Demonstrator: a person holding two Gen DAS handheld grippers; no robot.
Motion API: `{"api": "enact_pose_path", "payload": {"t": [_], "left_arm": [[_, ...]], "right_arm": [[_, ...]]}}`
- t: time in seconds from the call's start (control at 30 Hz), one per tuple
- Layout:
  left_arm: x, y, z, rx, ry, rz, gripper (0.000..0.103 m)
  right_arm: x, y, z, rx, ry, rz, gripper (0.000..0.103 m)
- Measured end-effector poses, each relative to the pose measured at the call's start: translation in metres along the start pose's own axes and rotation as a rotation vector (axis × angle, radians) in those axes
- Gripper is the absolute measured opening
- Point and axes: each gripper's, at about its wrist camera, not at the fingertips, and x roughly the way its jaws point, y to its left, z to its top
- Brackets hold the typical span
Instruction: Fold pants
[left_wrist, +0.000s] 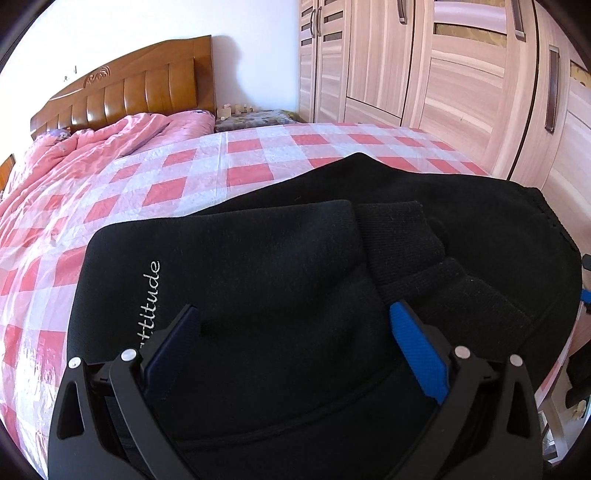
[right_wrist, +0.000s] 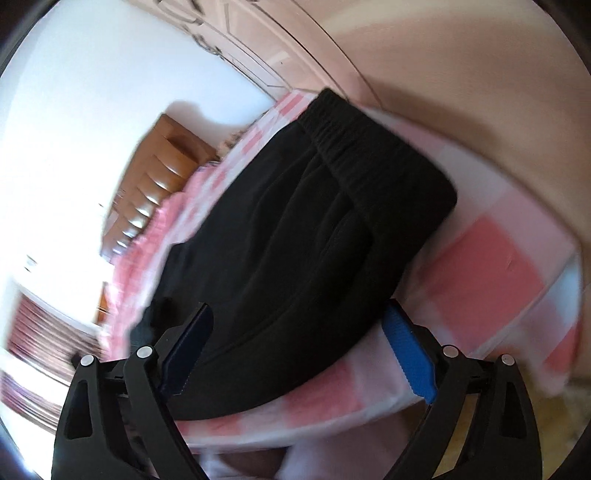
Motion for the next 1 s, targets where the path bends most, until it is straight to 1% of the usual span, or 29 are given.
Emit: {"api": "enact_pose_path", "payload": {"t": [0.07,0.13,0.27,0.33,0.37,0.4,0.43,0.47,0.5,0.53,0.57,0.6,0.63,0.67,0.7,0.77,0.8,0.87,0.9,1.0], "left_arm": [[0.001,0.0,0.0,-0.002,0.0,-0.003,0.102],[0.002,0.0,0.001,-0.001,0.003,-0.006,0.102],[0.001,0.0,0.002,0.009,0.008,0.001,0.102],[0.0,0.0,0.002,0.014,0.01,0.002,0.102],[0.001,0.0,0.002,0.01,0.011,-0.002,0.102],[0.001,0.001,0.002,0.006,0.012,-0.005,0.102],[0.002,0.001,0.002,0.0,0.014,-0.009,0.102],[0.002,0.001,0.002,-0.002,0.017,-0.008,0.102],[0.002,0.001,0.003,-0.003,0.02,-0.004,0.102],[-0.002,-0.002,0.004,0.007,0.022,0.021,0.102],[-0.005,-0.005,0.006,0.021,0.021,0.038,0.099],[-0.014,-0.011,0.009,0.05,0.01,0.056,0.097],[-0.021,-0.014,0.012,0.065,-0.003,0.058,0.094],[-0.031,-0.019,0.019,0.073,-0.024,0.048,0.094],[-0.04,-0.023,0.027,0.075,-0.044,0.028,0.094],[-0.054,-0.039,0.054,0.075,-0.063,-0.046,0.095],[-0.057,-0.056,0.075,0.095,-0.051,-0.11,0.095],[-0.053,-0.089,0.106,0.142,0.003,-0.206,0.101],[-0.046,-0.118,0.129,0.182,0.06,-0.271,0.101],[-0.031,-0.196,0.174,0.307,0.176,-0.352,0.101]], "right_arm": [[0.002,-0.001,0.005,-0.002,-0.005,0.008,0.091],[0.005,-0.004,0.011,0.025,-0.042,0.012,0.091],[0.013,0.009,0.011,0.023,-0.12,-0.062,0.092],[0.015,0.018,0.006,-0.055,-0.135,-0.12,0.091],[0.014,0.018,0.005,-0.071,-0.147,-0.131,0.09],[0.013,0.016,0.004,-0.063,-0.167,-0.128,0.083],[0.014,0.013,0.006,-0.052,-0.179,-0.124,0.072],[0.016,0.011,0.008,-0.048,-0.188,-0.126,0.063],[0.017,0.006,0.009,-0.04,-0.201,-0.138,0.038],[0.019,0.002,0.01,-0.028,-0.215,-0.129,0.031],[0.016,-0.003,0.009,-0.016,-0.239,-0.098,0.03],[0.014,-0.001,0.007,-0.036,-0.261,-0.096,0.028],[0.011,0.002,0.004,-0.068,-0.281,-0.104,0.027],[0.008,0.007,0.001,-0.111,-0.307,-0.114,0.027],[0.007,0.012,-0.001,-0.144,-0.324,-0.125,0.026],[0.006,0.025,-0.005,-0.243,-0.363,-0.176,0.026],[0.006,0.034,-0.008,-0.307,-0.382,-0.212,0.026],[0.009,0.044,-0.011,-0.376,-0.401,-0.254,0.026],[0.01,0.049,-0.012,-0.419,-0.41,-0.286,0.026],[0.015,0.058,-0.016,-0.501,-0.429,-0.355,0.026]]}}
